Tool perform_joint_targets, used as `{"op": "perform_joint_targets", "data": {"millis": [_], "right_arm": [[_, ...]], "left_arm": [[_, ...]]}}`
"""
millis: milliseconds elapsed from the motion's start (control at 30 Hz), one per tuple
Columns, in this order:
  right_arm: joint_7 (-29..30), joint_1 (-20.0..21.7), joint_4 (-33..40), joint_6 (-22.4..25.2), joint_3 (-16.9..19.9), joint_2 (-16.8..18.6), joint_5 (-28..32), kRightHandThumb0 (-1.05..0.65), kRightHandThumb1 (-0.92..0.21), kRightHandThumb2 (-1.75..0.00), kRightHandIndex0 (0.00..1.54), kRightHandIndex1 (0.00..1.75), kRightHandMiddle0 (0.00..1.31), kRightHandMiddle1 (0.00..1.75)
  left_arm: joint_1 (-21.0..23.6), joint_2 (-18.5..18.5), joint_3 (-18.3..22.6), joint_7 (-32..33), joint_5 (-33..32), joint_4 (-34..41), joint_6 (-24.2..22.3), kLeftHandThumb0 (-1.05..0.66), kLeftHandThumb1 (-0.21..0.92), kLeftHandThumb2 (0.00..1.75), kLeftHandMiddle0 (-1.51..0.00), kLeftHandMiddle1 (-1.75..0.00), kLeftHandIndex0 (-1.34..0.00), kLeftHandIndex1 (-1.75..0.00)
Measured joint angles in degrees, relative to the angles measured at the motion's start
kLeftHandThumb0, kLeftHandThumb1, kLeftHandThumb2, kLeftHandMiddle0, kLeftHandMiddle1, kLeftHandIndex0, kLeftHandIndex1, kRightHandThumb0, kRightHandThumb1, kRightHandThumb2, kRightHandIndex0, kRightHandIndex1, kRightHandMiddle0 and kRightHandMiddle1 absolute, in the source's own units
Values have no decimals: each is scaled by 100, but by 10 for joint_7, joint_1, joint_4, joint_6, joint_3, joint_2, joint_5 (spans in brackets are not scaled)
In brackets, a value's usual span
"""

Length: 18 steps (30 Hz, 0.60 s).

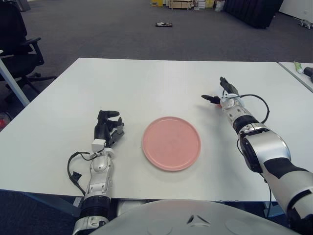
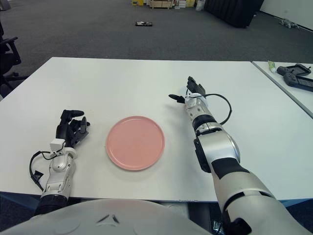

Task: Put the apple into the plate.

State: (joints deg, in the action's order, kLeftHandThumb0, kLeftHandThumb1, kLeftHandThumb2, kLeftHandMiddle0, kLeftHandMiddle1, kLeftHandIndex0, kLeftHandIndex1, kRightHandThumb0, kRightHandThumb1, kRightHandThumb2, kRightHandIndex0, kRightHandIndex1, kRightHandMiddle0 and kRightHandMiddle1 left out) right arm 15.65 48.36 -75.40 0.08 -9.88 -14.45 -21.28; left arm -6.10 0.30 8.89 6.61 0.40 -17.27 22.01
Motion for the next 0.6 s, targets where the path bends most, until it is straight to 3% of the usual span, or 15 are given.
{"op": "perform_joint_targets", "data": {"millis": [600], "right_arm": [[6,-21,-4,12,-4,-9,-2,-92,-77,-27,0,0,0,0]], "left_arm": [[-1,1,-1,-1,-1,-1,3,-37,75,76,-53,-159,-29,-175]]}}
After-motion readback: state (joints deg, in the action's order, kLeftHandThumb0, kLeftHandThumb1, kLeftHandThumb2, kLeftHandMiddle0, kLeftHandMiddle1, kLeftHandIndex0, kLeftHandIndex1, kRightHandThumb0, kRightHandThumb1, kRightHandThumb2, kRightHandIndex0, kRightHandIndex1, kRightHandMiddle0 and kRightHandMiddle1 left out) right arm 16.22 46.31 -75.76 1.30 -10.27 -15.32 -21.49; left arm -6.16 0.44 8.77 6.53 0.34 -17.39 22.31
